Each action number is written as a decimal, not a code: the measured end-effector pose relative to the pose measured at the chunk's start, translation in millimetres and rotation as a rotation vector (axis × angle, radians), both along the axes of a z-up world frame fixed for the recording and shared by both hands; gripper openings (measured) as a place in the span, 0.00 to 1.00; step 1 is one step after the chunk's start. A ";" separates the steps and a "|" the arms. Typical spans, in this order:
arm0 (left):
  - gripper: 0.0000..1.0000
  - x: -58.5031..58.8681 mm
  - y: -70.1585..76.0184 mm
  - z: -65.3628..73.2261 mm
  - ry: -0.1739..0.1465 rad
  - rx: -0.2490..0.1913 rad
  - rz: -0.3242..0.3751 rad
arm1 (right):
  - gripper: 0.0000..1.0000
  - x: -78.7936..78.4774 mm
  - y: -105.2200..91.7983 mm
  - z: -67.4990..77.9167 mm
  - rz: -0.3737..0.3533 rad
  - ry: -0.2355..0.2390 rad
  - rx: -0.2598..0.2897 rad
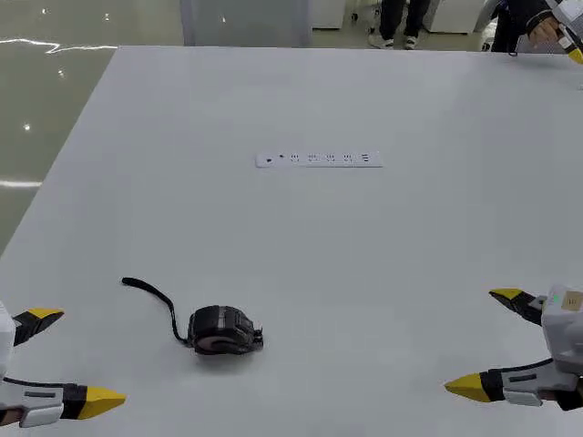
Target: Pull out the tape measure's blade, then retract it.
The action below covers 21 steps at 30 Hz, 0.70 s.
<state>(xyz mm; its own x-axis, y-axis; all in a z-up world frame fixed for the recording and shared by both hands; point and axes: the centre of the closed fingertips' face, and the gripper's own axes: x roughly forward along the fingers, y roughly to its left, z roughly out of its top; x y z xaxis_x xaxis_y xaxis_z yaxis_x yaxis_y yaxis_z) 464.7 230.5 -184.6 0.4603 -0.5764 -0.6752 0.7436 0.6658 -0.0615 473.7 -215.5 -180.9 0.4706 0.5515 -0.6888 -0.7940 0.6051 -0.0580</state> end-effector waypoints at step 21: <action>0.95 22.4 -44.4 6.8 -0.048 0.078 -0.185 | 0.99 16.7 75.7 1.2 0.157 0.029 0.053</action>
